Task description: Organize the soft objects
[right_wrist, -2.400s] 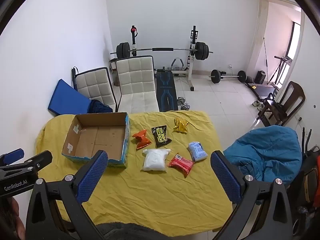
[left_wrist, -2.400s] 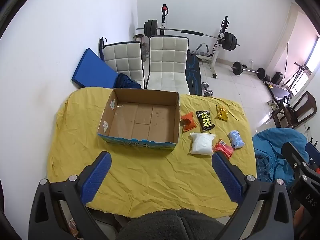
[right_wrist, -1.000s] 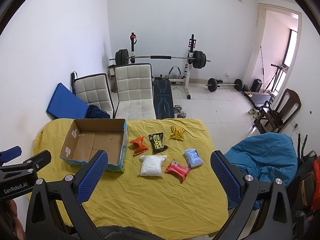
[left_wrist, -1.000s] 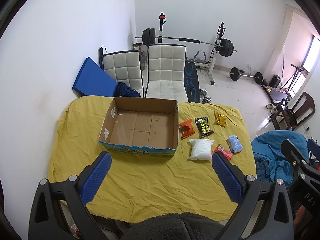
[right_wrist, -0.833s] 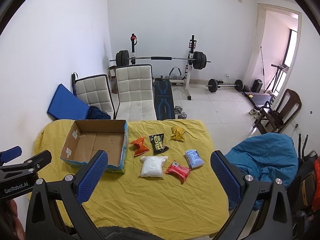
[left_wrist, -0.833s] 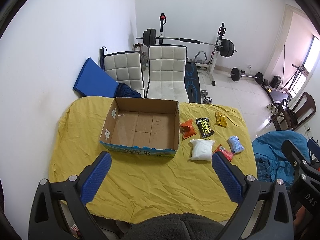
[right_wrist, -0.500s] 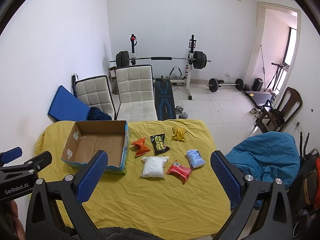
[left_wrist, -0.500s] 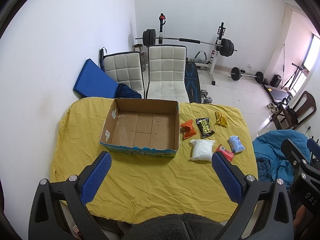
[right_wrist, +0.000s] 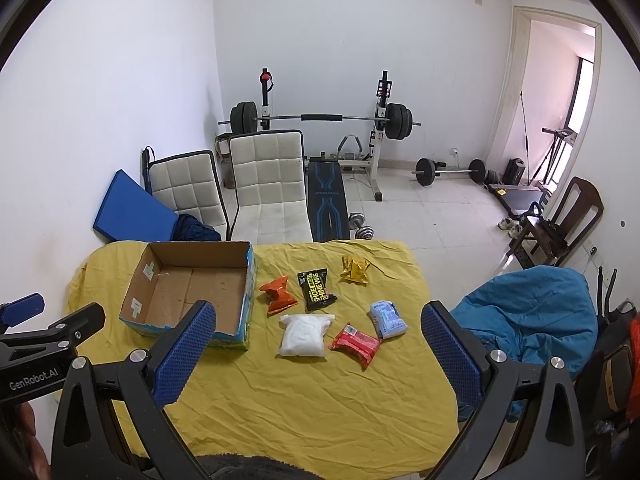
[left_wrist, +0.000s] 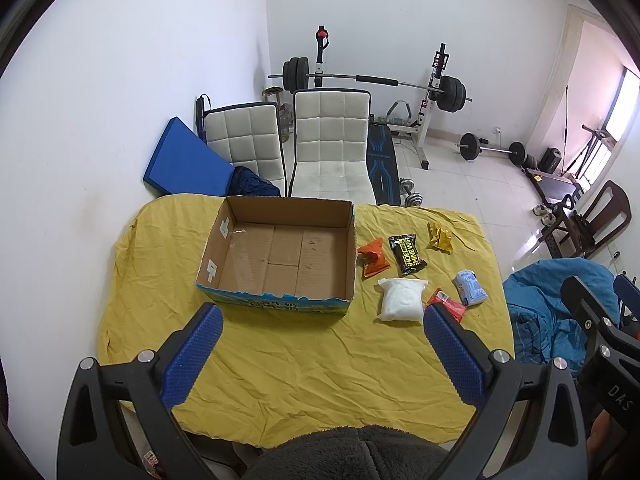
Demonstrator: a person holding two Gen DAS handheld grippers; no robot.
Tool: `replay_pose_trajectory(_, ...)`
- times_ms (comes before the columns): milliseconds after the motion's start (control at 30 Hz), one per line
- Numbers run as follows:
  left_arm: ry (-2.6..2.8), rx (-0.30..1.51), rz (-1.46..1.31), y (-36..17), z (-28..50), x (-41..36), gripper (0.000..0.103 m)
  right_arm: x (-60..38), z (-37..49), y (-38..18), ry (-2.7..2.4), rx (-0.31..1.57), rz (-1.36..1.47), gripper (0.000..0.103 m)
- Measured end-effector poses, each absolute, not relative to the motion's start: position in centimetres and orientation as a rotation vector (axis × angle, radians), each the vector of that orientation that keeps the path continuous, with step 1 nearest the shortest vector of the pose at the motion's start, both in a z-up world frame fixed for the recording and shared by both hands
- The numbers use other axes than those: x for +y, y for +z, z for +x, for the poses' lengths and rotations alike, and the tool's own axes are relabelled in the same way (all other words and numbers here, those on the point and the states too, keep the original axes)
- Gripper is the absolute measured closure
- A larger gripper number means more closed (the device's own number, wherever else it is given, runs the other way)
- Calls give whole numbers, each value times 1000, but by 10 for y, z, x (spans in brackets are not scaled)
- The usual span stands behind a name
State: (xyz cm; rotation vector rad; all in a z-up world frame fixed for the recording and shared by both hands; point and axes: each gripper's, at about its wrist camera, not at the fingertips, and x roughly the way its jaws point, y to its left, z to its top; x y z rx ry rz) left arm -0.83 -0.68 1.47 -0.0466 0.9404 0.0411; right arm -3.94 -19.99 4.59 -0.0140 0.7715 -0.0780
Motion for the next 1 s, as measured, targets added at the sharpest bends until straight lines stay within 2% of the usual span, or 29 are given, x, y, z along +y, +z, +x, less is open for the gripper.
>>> replay_pose_trajectory(767,29,961,-43,10,-1,-16,0,-208,-38,32,-74,785,1,0)
replay_pose_trajectory(1000,-25,969,-46,-2,38,-34,0,-242,-11,13,-129,843,33,0)
